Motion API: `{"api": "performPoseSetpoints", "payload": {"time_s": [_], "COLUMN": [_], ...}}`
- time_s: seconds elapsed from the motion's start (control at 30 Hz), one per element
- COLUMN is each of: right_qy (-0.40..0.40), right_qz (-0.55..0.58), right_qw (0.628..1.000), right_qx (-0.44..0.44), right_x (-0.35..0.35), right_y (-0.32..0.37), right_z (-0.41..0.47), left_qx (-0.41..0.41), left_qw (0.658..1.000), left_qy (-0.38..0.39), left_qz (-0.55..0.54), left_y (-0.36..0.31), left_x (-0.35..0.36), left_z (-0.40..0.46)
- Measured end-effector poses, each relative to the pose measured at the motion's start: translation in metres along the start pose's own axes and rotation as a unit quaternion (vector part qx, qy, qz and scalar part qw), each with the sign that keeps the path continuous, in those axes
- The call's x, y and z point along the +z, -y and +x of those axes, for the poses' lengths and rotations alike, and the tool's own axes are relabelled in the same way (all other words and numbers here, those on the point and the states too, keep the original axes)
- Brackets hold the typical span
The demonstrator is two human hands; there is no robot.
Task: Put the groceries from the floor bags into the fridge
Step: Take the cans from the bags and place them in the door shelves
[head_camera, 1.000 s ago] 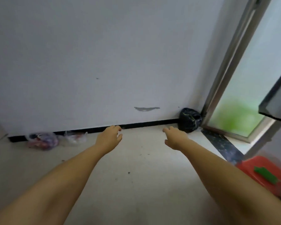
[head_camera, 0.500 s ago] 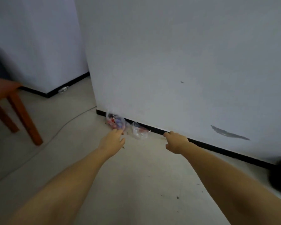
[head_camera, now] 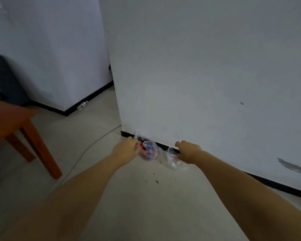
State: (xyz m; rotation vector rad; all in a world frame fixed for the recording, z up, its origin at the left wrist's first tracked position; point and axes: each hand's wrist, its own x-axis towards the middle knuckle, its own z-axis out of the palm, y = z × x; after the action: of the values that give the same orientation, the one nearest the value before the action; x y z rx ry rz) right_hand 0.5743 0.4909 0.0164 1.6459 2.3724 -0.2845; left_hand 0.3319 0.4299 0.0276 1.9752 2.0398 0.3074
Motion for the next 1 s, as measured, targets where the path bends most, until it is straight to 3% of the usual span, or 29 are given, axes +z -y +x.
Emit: {"api": "performPoseSetpoints", "payload": {"time_s": [0.37,0.67,0.83,1.0], "right_qy": [0.03,0.082,0.107,0.123], "right_qz": [-0.009,0.025,0.07,0.145], "right_qw": [1.0,0.996,0.992,0.977], "right_qx": [0.007,-0.003,0.021,0.096], "right_x": [-0.029,-0.053,-0.04,0.028], "right_y": [0.021,0.042,0.051,0.041], "right_z": [0.222,0.41,0.491,0.564], "left_qx": [0.036,0.009,0.023,0.092], "left_qw": [0.998,0.993,0.984,0.966], "left_qy": [0.049,0.119,0.177,0.239], "left_qz": [0.011,-0.001,0.015,0.043], "left_y": [0.087,0.163,0.203,0.238], "left_x": [-0.003,-0.012,0.012,0.078], "left_z": [0.206,0.376,0.467,0.555]}}
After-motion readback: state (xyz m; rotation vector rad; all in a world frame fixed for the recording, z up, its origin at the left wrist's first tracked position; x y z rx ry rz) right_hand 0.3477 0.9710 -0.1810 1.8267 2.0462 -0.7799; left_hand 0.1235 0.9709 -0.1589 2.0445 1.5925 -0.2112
